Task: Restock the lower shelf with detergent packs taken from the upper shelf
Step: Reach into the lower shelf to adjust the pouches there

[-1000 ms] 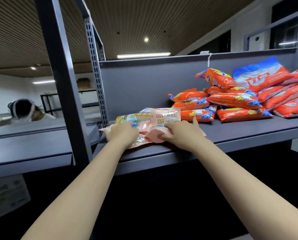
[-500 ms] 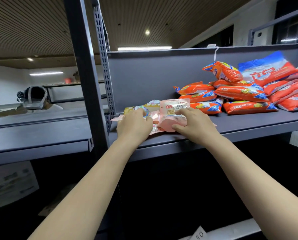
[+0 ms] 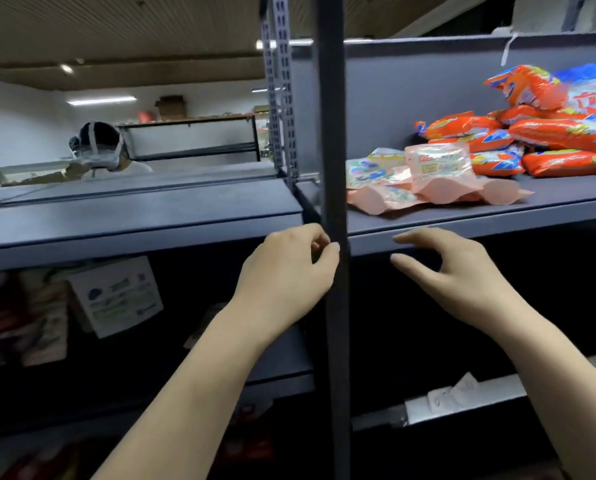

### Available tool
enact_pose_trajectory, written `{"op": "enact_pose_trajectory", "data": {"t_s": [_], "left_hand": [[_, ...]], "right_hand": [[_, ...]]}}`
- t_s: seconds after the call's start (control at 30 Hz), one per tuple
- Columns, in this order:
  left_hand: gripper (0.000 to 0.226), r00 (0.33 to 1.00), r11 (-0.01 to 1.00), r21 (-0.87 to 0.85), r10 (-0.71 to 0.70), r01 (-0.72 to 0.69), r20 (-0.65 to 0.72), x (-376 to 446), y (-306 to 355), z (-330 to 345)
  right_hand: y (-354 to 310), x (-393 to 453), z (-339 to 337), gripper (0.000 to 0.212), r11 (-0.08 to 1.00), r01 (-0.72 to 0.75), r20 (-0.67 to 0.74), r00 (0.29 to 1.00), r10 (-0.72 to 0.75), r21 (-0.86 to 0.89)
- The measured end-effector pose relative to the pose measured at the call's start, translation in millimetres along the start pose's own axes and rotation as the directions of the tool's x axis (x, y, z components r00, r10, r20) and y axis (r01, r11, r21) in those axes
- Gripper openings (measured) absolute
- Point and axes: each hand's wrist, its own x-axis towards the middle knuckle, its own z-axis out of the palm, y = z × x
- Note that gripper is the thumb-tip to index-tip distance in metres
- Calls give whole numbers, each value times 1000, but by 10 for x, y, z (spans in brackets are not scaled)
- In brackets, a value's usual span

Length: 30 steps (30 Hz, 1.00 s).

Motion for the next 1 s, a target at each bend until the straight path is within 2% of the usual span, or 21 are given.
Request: {"op": "enact_pose_trajectory", "data": {"t_s": [0.2,0.53,0.77,1.0], "left_hand": [[18,992,990,64,-128,127,20,-542,-860,-436],[24,915,892,243,-401,381,38,-1348,-2043,-890],[28,871,843,254,-492,475,6,-1488,-2534,-1038],[27,820,794,267,-571,546,20,-1314,-2936,-1081]], "right_hand": [[-575,-358,575,28,998,29,76,997,-33,57],[-1237,-618,1632,33,993,17,290,956,-50,115],[-1492,-499,2228,34,993,15,447,892,-66,116],[-1505,-219,2731,36,993,-4,526,848,-59,119]]}}
